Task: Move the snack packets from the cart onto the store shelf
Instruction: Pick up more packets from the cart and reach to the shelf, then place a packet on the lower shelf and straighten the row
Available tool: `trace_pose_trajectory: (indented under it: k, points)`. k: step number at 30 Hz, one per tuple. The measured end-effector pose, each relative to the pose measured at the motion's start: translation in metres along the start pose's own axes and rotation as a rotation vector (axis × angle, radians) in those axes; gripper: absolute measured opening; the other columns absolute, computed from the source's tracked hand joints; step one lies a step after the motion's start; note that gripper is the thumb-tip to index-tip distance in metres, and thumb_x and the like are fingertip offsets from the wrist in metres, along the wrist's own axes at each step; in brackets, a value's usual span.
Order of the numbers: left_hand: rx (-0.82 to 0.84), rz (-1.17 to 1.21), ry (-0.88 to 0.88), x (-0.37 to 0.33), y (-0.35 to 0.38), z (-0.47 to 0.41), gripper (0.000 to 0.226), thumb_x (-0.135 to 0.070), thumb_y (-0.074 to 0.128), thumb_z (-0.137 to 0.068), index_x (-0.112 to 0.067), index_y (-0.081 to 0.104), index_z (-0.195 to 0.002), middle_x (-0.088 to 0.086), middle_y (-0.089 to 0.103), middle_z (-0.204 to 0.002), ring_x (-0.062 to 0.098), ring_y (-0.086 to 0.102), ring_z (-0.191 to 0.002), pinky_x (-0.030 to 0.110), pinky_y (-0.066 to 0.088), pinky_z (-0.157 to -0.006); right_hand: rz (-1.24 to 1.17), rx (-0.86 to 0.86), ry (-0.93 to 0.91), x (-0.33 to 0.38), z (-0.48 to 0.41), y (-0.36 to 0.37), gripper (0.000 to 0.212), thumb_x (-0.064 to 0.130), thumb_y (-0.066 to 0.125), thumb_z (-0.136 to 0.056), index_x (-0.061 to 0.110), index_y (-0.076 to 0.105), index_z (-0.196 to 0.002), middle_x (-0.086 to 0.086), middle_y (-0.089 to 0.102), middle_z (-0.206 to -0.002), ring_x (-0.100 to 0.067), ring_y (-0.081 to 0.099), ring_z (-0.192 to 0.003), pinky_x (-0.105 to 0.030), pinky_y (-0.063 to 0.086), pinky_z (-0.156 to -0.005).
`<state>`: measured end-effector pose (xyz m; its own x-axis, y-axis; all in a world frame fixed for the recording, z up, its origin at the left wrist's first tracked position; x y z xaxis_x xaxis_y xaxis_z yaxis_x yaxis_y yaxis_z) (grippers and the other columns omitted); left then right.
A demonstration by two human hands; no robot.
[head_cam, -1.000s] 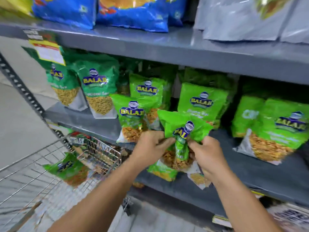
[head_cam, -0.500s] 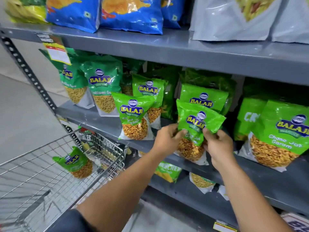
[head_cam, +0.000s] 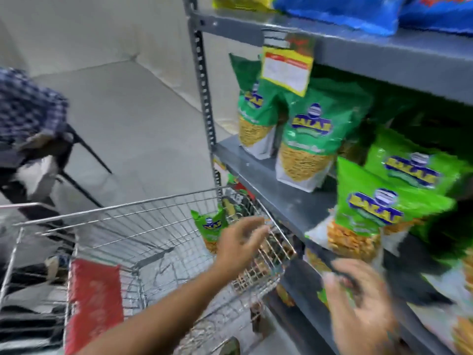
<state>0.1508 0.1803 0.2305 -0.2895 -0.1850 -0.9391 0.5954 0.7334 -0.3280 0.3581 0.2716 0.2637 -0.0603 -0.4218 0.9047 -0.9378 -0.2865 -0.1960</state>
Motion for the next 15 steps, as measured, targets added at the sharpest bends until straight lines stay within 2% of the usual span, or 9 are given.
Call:
trace_pose_trajectory:
  k: [1, 2, 3, 5, 7, 8, 9, 12, 15]
  points:
    - [-0.085, -0.051, -0.061, 0.027, -0.032, -0.011, 0.017, -0.034, 0.066, -0.084, -0.03, 0.07, -0.101, -0.002, 0.075, -0.098, -0.003, 0.069, -0.081, 0.018, 0.058, -0.067, -0.011, 0.12, 0.015, -0.005, -0.004, 0.031, 0.028, 0.014, 0.073, -0.075, 0.037, 0.063, -0.089, 0.006, 0.065, -0.095, -0.004, 0.061, -0.091, -0.011, 0.044, -0.08]
    - [-0.169, -0.124, -0.126, 0.057, -0.062, -0.022, 0.016, -0.028, 0.067, -0.085, -0.026, 0.071, -0.101, 0.002, 0.075, -0.098, 0.0, 0.07, -0.08, 0.021, 0.058, -0.067, 0.016, 0.29, 0.076, -0.01, -0.009, 0.075, 0.036, 0.008, 0.074, -0.076, 0.039, 0.062, -0.09, 0.008, 0.065, -0.096, -0.005, 0.061, -0.091, -0.013, 0.045, -0.08]
    - [-0.217, -0.231, -0.199, 0.087, -0.087, -0.033, 0.018, -0.025, 0.066, -0.086, -0.022, 0.07, -0.103, 0.005, 0.075, -0.101, 0.01, 0.071, -0.084, 0.029, 0.058, -0.073, 0.073, 0.466, 0.179, -0.023, -0.012, 0.119, 0.038, 0.007, 0.073, -0.077, 0.04, 0.06, -0.092, 0.011, 0.064, -0.1, -0.003, 0.06, -0.092, -0.012, 0.045, -0.078]
    - [-0.158, -0.447, -0.381, 0.15, -0.124, -0.052, 0.032, -0.027, 0.065, -0.086, -0.016, 0.064, -0.116, 0.009, 0.071, -0.115, 0.025, 0.067, -0.103, 0.035, 0.051, -0.09, 0.075, 0.715, 0.504, -0.066, -0.02, 0.188, 0.03, 0.012, 0.068, -0.083, 0.034, 0.06, -0.103, 0.01, 0.063, -0.106, 0.002, 0.058, -0.092, -0.007, 0.044, -0.075]
    - [-0.014, -0.528, -0.533, 0.199, -0.136, -0.06, 0.049, -0.031, 0.064, -0.087, -0.013, 0.052, -0.131, 0.01, 0.06, -0.133, 0.027, 0.055, -0.122, 0.033, 0.04, -0.101, 0.011, 0.807, 0.844, -0.103, -0.019, 0.235, 0.03, 0.011, 0.064, -0.087, 0.017, 0.059, -0.117, -0.002, 0.064, -0.104, -0.012, 0.06, -0.085, -0.019, 0.049, -0.069]
    - [0.038, -0.536, -0.603, 0.223, -0.139, -0.067, 0.054, -0.034, 0.062, -0.088, -0.014, 0.047, -0.135, 0.009, 0.055, -0.139, 0.027, 0.05, -0.127, 0.033, 0.037, -0.104, 0.029, 0.836, 0.947, -0.123, -0.017, 0.262, 0.035, 0.009, 0.063, -0.088, 0.01, 0.056, -0.122, -0.004, 0.063, -0.097, -0.016, 0.059, -0.079, -0.022, 0.049, -0.061]
    - [0.071, -0.535, -0.651, 0.242, -0.138, -0.075, 0.057, -0.037, 0.061, -0.088, -0.015, 0.043, -0.138, 0.008, 0.051, -0.143, 0.027, 0.047, -0.131, 0.033, 0.034, -0.107, 0.102, 0.863, 0.956, -0.142, -0.017, 0.285, 0.04, 0.006, 0.062, -0.087, 0.005, 0.053, -0.126, -0.005, 0.063, -0.094, -0.02, 0.06, -0.077, -0.025, 0.05, -0.057]
    - [0.142, -0.38, -0.712, 0.284, -0.121, -0.094, 0.062, -0.031, 0.062, -0.088, -0.011, 0.038, -0.141, 0.008, 0.045, -0.148, 0.024, 0.044, -0.134, 0.031, 0.031, -0.11, 0.311, 0.932, 0.824, -0.181, -0.023, 0.336, 0.05, -0.001, 0.058, -0.084, 0.011, 0.05, -0.132, -0.005, 0.066, -0.112, -0.025, 0.066, -0.094, -0.038, 0.056, -0.08]
    - [0.175, -0.231, -0.669, 0.296, -0.098, -0.111, 0.058, -0.021, 0.064, -0.087, -0.008, 0.042, -0.139, 0.01, 0.042, -0.148, 0.023, 0.041, -0.135, 0.025, 0.029, -0.11, 0.507, 0.953, 0.733, -0.202, -0.033, 0.358, 0.045, 0.008, 0.06, -0.086, 0.02, 0.05, -0.128, -0.002, 0.064, -0.109, -0.018, 0.062, -0.086, -0.026, 0.049, -0.069]
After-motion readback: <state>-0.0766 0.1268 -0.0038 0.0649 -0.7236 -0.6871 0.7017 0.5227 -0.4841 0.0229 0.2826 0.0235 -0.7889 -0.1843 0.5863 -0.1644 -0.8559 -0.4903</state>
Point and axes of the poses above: each hand's wrist, its own z-axis away from the middle knuckle, its own y-axis out of the palm, x = y × z, the point moved 3 cm from there along -z, towards the middle knuckle
